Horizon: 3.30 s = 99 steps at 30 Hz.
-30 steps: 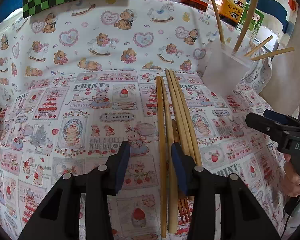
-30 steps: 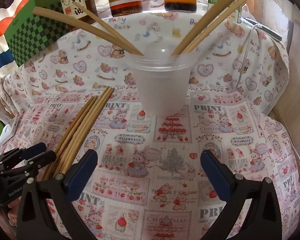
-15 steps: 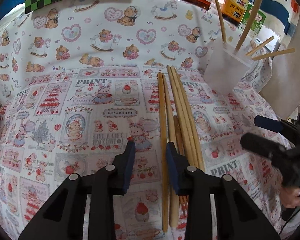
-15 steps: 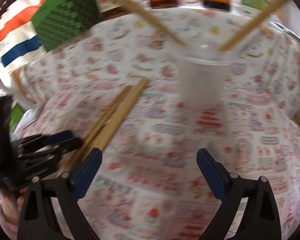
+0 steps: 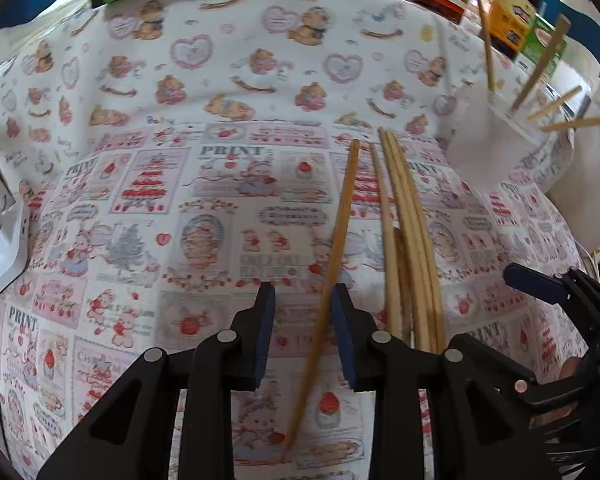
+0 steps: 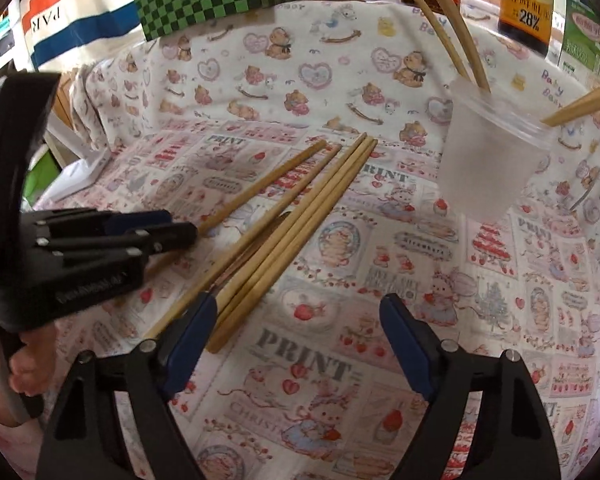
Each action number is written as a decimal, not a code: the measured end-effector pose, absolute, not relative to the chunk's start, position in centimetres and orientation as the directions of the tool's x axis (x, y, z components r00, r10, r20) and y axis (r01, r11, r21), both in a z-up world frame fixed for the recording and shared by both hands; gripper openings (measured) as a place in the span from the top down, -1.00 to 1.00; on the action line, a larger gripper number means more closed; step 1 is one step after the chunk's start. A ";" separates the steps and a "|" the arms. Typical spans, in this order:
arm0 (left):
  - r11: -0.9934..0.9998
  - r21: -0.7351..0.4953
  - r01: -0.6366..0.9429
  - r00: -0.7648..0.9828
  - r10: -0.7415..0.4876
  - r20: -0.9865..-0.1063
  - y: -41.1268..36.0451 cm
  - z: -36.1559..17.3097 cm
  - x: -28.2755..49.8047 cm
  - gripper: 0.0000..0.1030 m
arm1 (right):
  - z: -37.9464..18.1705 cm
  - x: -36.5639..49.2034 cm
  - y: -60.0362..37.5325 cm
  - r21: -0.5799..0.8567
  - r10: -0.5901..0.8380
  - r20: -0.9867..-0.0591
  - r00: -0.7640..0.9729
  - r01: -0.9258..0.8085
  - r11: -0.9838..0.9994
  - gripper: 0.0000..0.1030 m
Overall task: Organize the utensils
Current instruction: 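Close the left gripper on a bamboo chopstick from the pile, then close the right gripper on a bamboo chopstick and lift it, then carry both held chopsticks up toward the clear cup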
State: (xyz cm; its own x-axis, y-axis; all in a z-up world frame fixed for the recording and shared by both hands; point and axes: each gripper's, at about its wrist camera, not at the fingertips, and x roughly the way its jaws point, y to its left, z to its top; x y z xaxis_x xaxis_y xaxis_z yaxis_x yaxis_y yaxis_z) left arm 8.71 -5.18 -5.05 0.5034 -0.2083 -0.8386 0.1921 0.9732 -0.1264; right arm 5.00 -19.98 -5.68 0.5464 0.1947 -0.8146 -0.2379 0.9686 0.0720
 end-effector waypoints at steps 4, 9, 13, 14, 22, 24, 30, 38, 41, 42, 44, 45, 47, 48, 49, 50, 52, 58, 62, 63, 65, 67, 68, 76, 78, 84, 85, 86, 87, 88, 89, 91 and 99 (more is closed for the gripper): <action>0.977 -0.124 0.175 0.507 -0.197 -0.839 -4.8 -5.1 8.8 0.44 | -6.3 5.3 -19.8 0.045 0.173 -0.825 0.537 -0.242 0.969 -0.48; 0.975 -0.133 0.177 0.507 -0.206 -0.837 -4.8 -5.0 8.8 0.46 | -6.3 5.3 -19.5 0.092 0.227 -0.827 0.514 -0.276 0.957 -0.45; 0.972 -0.177 0.154 0.511 -0.232 -0.828 -4.2 -4.7 9.1 0.47 | -6.5 5.0 -18.8 0.081 0.221 -0.834 0.505 -0.285 0.955 -0.43; 0.970 -0.190 0.151 0.511 -0.241 -0.825 -3.9 -4.6 9.3 0.47 | -6.5 4.9 -18.9 0.079 0.215 -0.838 0.501 -0.277 0.957 -0.43; 0.973 -0.169 0.157 0.517 -0.227 -0.825 -3.9 -4.4 9.1 0.47 | -6.6 4.2 -19.4 0.052 0.191 -0.850 0.491 -0.283 0.958 -0.23; 0.975 -0.153 0.161 0.521 -0.216 -0.826 -4.2 -4.5 9.1 0.47 | -6.6 3.9 -19.0 0.026 0.177 -0.842 0.510 -0.288 0.957 -0.20; 0.972 -0.178 0.151 0.516 -0.231 -0.825 -4.2 -4.7 9.4 0.47 | -6.5 3.6 -18.9 0.040 0.191 -0.827 0.529 -0.284 0.958 0.13; 0.978 -0.111 0.175 0.530 -0.189 -0.827 -4.9 -4.9 9.3 0.47 | -6.4 1.8 -16.8 -0.109 0.125 -0.797 0.591 -0.345 0.932 0.69; 0.976 -0.134 0.172 0.528 -0.206 -0.824 -4.9 -4.9 9.4 0.44 | -6.4 1.7 -16.9 -0.121 0.115 -0.792 0.600 -0.339 0.933 0.69; 0.975 -0.138 0.172 0.527 -0.209 -0.824 -4.8 -4.9 9.4 0.44 | -6.4 1.8 -17.0 -0.114 0.118 -0.793 0.598 -0.335 0.935 0.69; 0.975 -0.138 0.174 0.527 -0.210 -0.823 -4.8 -5.0 9.4 0.44 | -6.4 1.8 -17.1 -0.108 0.121 -0.793 0.597 -0.333 0.937 0.69; 0.975 -0.136 0.174 0.528 -0.209 -0.823 -4.8 -5.0 9.4 0.44 | -6.4 1.9 -17.2 -0.104 0.122 -0.794 0.596 -0.331 0.938 0.69; 0.975 -0.133 0.176 0.529 -0.208 -0.823 -4.8 -5.0 9.4 0.44 | -6.4 2.0 -17.4 -0.081 0.137 -0.796 0.590 -0.327 0.942 0.75; 0.975 -0.130 0.177 0.530 -0.206 -0.823 -4.7 -5.0 9.3 0.44 | -6.4 2.1 -17.6 -0.069 0.139 -0.797 0.587 -0.318 0.946 0.77; 0.975 -0.129 0.178 0.531 -0.206 -0.822 -4.7 -5.1 9.3 0.44 | -6.5 2.3 -17.9 -0.054 0.144 -0.798 0.584 -0.309 0.950 0.78; 0.975 -0.127 0.180 0.532 -0.205 -0.821 -4.7 -5.1 9.3 0.44 | -6.5 2.4 -18.2 -0.039 0.148 -0.800 0.582 -0.297 0.954 0.79; 0.975 -0.119 0.188 0.534 -0.203 -0.821 -4.8 -5.1 9.2 0.44 | -6.2 2.7 -19.1 0.001 0.157 -0.795 0.585 -0.258 0.966 0.82; 0.964 -0.181 0.193 0.532 -0.258 -0.806 -4.3 -5.0 9.2 0.91 | -2.8 2.2 -22.5 0.169 0.264 -0.663 0.701 -0.203 0.964 0.87; 0.965 -0.156 0.209 0.624 -0.254 -0.738 -4.5 -3.3 8.2 1.00 | -1.0 1.2 -23.7 0.193 0.260 -0.584 0.769 -0.180 0.965 0.88; 0.961 -0.170 0.218 0.641 -0.273 -0.717 -4.4 -2.8 7.9 1.00 | -0.5 0.9 -24.0 0.197 0.255 -0.555 0.792 -0.172 0.965 0.88; 0.956 -0.183 0.228 0.690 -0.291 -0.662 -4.1 -1.6 7.1 1.00 | 0.5 0.0 -24.8 0.209 0.247 -0.498 0.831 -0.161 0.965 0.89; 0.952 -0.198 0.234 0.736 -0.306 -0.604 -3.7 -0.4 6.3 1.00 | 1.4 -0.1 -25.0 0.210 0.241 -0.462 0.854 -0.159 0.965 0.89; 0.949 -0.209 0.236 0.748 -0.315 -0.585 -3.4 0.0 6.1 1.00 | 1.8 -0.4 -25.3 0.207 0.236 -0.444 0.865 -0.158 0.966 0.89; 0.950 -0.248 0.191 0.538 -0.312 -0.783 -2.3 -2.6 8.8 0.94 | 3.8 -1.9 -26.7 0.197 0.175 -0.338 0.925 -0.112 0.974 0.89; 0.950 -0.250 0.189 0.510 -0.312 -0.801 -2.2 -2.8 9.0 0.94 | 3.7 -1.8 -26.8 0.201 0.166 -0.347 0.923 -0.100 0.975 0.89; 0.944 -0.204 0.259 0.478 -0.309 -0.822 -3.6 -1.9 7.8 0.69 | 3.3 -1.4 -26.7 0.197 0.160 -0.376 0.913 -0.090 0.976 0.89; 0.950 -0.172 0.259 0.478 -0.281 -0.832 -4.2 -2.1 7.6 0.69 | 3.2 -1.4 -26.6 0.196 0.158 -0.377 0.913 -0.088 0.977 0.89; 0.954 -0.150 0.258 0.466 -0.259 -0.846 -4.8 -2.5 7.7 0.69 | 3.1 -1.3 -26.6 0.194 0.159 -0.380 0.911 -0.090 0.977 0.89; 0.958 -0.126 0.259 0.451 -0.235 -0.861 -5.3 -2.9 7.8 0.69 | 3.1 -1.3 -26.5 0.190 0.160 -0.383 0.910 -0.092 0.977 0.89; 0.960 -0.097 0.262 0.442 -0.209 -0.872 -5.6 -3.3 7.9 0.69 | 3.1 -1.3 -26.4 0.189 0.156 -0.382 0.911 -0.088 0.978 0.89; 0.962 -0.072 0.262 0.439 -0.185 -0.879 -6.0 -3.6 8.0 0.69 | 3.1 -1.3 -26.4 0.189 0.154 -0.382 0.911 -0.086 0.978 0.89; 0.965 -0.062 0.255 0.420 -0.168 -0.892 -6.3 -4.1 8.3 0.69 | 3.1 -1.3 -26.4 0.187 0.154 -0.380 0.912 -0.088 0.979 0.89; 0.981 -0.040 0.191 0.499 -0.132 -0.856 -5.0 -3.4 8.0 0.92 | 3.1 -1.2 -27.0 0.219 0.155 -0.386 0.909 -0.073 0.973 0.89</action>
